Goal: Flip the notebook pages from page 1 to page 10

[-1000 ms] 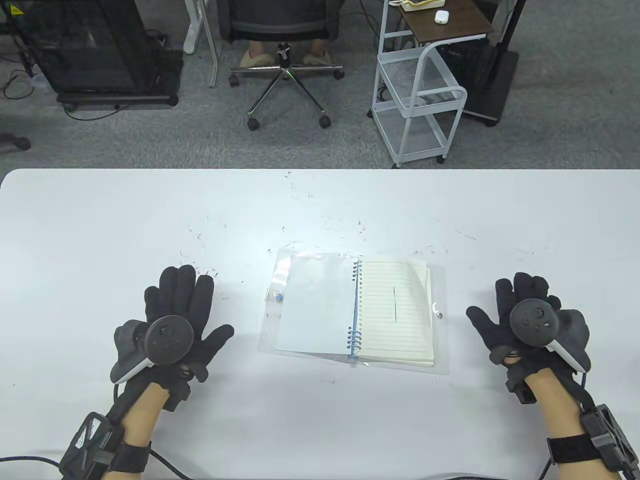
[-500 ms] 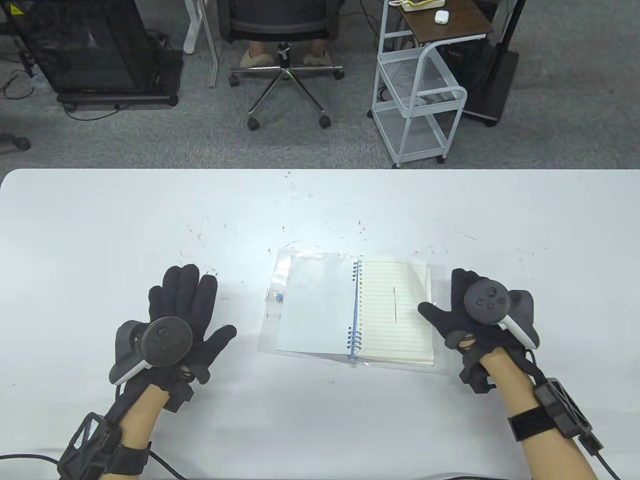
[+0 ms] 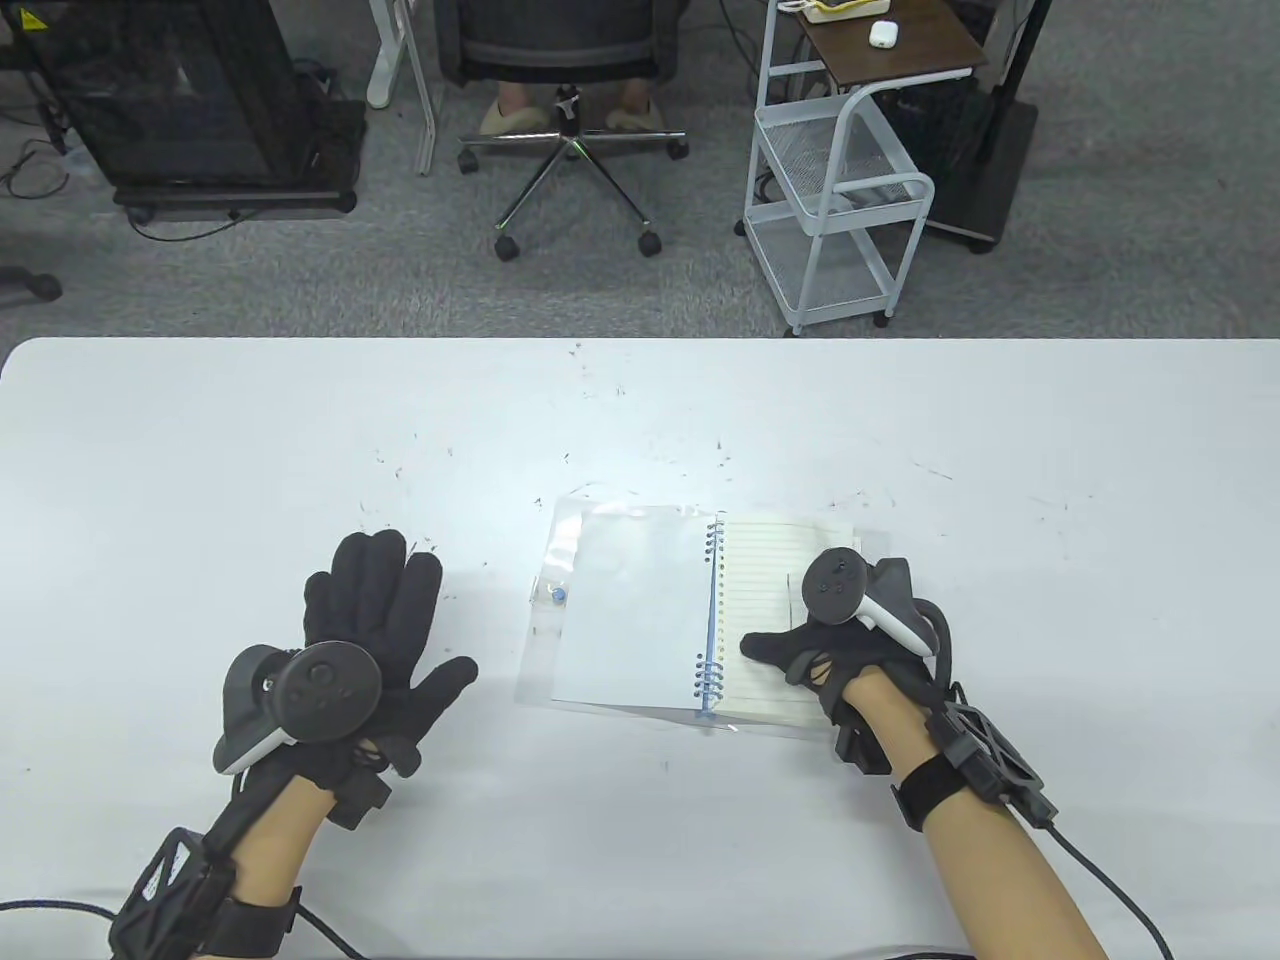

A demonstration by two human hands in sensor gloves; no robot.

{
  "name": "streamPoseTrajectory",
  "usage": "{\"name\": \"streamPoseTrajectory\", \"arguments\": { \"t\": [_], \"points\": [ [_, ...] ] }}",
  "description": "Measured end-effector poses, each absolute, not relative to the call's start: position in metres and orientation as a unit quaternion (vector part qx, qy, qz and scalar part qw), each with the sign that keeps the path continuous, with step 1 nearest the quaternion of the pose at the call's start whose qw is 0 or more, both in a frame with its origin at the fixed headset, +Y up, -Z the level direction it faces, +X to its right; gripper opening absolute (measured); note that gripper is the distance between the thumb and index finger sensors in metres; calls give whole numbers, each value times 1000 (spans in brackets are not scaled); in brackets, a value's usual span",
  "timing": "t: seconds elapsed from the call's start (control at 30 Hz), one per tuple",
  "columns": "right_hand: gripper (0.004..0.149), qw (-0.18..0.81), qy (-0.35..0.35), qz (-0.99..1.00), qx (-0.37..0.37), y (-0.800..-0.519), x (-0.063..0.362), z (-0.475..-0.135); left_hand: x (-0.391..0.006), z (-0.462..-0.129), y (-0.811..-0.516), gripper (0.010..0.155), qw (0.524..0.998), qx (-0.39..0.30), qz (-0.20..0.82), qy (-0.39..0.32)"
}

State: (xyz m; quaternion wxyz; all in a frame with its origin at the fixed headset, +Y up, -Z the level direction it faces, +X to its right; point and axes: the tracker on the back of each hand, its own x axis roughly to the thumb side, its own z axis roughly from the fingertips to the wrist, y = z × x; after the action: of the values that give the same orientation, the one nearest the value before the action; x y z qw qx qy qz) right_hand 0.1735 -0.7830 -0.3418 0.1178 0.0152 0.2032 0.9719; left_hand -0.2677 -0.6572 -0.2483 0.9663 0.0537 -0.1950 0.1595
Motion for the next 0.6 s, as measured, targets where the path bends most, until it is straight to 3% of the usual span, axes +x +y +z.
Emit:
{"name": "streamPoseTrajectory", "arguments": {
  "t": [0.33,0.6],
  "points": [
    [111,95,159,983,0,-773,159,-333,-267,-246,-659,91,966,48,167,-190],
    [102,49,49,998,2,-752,140,-325,-267,-246,-659,91,966,49,170,-188]
  ]
}}
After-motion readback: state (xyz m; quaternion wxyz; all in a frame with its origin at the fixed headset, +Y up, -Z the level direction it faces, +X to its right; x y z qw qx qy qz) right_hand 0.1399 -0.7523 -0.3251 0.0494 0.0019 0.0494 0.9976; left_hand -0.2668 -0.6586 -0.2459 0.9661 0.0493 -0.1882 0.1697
